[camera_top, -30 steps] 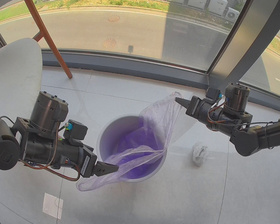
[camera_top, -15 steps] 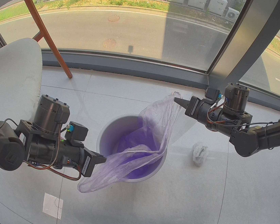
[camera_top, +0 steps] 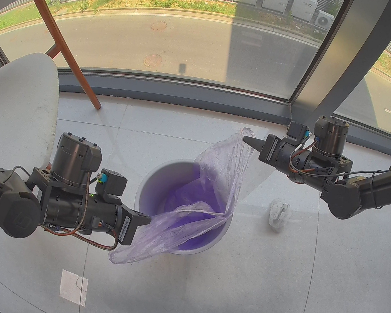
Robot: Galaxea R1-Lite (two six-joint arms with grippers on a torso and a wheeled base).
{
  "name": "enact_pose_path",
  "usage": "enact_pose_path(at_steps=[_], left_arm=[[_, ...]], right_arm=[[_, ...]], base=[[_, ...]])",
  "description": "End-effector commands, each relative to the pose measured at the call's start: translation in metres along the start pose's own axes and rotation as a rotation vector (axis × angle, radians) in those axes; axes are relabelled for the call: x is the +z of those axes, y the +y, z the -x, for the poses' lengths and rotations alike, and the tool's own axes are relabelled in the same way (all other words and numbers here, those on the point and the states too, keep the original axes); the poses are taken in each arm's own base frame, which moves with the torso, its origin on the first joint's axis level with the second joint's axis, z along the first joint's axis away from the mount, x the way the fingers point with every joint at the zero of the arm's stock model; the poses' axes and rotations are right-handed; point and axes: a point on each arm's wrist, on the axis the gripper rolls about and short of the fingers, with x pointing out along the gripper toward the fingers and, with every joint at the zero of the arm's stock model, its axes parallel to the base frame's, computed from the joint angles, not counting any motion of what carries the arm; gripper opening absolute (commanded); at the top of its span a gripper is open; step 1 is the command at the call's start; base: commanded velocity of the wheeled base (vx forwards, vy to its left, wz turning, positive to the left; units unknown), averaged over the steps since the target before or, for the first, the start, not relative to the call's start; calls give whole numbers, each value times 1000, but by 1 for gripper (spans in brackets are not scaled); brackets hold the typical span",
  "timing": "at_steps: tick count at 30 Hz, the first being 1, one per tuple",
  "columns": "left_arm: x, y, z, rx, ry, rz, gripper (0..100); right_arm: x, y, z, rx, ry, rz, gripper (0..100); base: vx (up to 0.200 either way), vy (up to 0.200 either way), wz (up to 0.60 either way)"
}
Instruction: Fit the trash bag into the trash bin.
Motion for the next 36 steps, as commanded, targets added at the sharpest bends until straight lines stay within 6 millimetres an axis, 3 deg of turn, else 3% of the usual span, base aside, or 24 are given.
enact_pose_path(at_steps=[1, 2, 3, 17, 18, 31, 36], left_arm=[[-2, -1, -1, -2, 9, -1, 0], [-4, -1, 0, -3, 15, -16, 0], [-5, 0, 0, -4, 16, -30, 100], [-6, 3, -6, -18, 28, -52, 100], [-9, 4, -10, -18, 43, -48, 0], [-8, 9, -28, -15, 62, -31, 0], [11, 39, -15, 73, -19, 28, 0]], right_arm=[[0, 1, 0, 2, 1, 1, 0], [-1, 0, -1, 0, 4, -1, 0], [-2, 1, -1, 2, 4, 0, 0], [-5, 5, 2, 9, 15, -2, 0], [-4, 5, 2, 11, 13, 0, 0], [-11, 2, 4, 0, 32, -3, 0], [-23, -22, 17, 30, 86, 96, 0]], base=[[0, 0, 0], [0, 0, 0], [0, 0, 0], [0, 0, 0], [0, 0, 0], [0, 0, 0], [0, 0, 0]])
